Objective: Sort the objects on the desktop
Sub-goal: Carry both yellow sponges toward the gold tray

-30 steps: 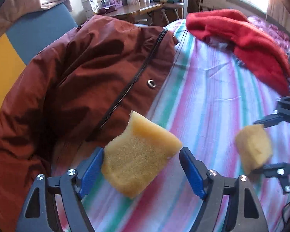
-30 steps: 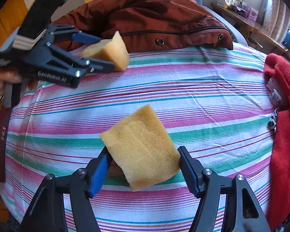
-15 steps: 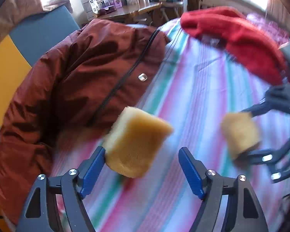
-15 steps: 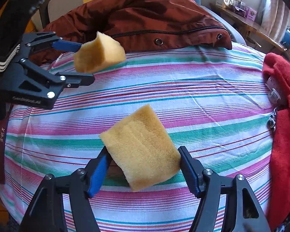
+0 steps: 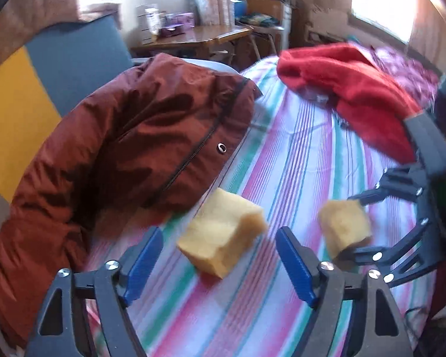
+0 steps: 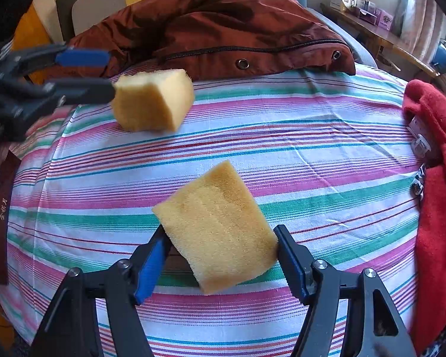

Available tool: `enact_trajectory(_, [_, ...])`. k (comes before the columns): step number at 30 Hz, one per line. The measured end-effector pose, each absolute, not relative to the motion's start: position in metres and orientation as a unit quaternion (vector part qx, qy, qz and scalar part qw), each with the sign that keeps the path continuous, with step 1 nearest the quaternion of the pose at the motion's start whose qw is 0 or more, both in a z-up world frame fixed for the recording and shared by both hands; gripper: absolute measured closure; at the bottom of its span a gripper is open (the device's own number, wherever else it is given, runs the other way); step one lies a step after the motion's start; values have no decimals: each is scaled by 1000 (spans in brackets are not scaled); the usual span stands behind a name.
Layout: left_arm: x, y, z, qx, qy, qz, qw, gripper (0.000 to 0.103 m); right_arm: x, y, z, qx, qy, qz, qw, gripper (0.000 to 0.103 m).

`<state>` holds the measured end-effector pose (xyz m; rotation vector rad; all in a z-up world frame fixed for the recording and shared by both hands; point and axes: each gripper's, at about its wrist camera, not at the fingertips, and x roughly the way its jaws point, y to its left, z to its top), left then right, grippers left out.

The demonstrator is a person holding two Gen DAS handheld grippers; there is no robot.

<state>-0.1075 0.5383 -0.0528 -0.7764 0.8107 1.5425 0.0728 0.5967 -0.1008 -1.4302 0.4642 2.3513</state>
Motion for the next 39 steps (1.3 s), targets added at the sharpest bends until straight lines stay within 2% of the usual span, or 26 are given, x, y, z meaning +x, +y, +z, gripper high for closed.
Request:
enact_trajectory(4, [-108, 554, -69, -316, 396, 632, 587, 19, 74, 598, -100, -506, 164, 829, 174, 32])
enact_trajectory(6, [-116, 560, -81, -341, 391, 617, 592, 19, 67, 603, -99, -508, 162, 828, 173, 32])
enact_trajectory(7, [-121, 563, -86, -359, 381, 613, 592, 23, 67, 603, -99, -508, 161, 828, 173, 31])
enact_trajectory(8, [-125, 564, -91, -381, 366, 607, 593, 37, 66, 603, -99, -508, 161, 828, 173, 31])
enact_trajectory(9, [-126, 563, -94, -389, 356, 607, 595, 47, 66, 603, -99, -508, 161, 828, 173, 31])
enact_trajectory(12, [-121, 555, -97, -382, 336, 628, 589, 53, 65, 604, -98, -507, 160, 829, 173, 31])
enact_trajectory(14, [-116, 547, -95, -388, 317, 644, 578, 56, 64, 602, -97, -506, 153, 831, 172, 36])
enact_trajectory(18, [-97, 536, -93, -377, 324, 677, 542, 58, 71, 598, -98, -507, 132, 835, 168, 40])
enact_trajectory(23, [-87, 501, -78, -420, 234, 719, 502, 59, 77, 600, -88, -500, 144, 840, 155, 42])
enact_trajectory(28, [-69, 463, -66, -448, 177, 748, 457, 59, 62, 586, -89, -500, 145, 847, 110, 42])
enact_trajectory(33, [-49, 419, -69, -483, 161, 767, 391, 59, 61, 560, -89, -509, 136, 845, 87, 40])
enact_trajectory(35, [-42, 407, -76, -502, 159, 763, 375, 59, 61, 558, -90, -513, 140, 844, 68, 35])
enact_trajectory(39, [-36, 392, -88, -512, 156, 764, 360, 58, 59, 549, -98, -509, 132, 847, 71, 33])
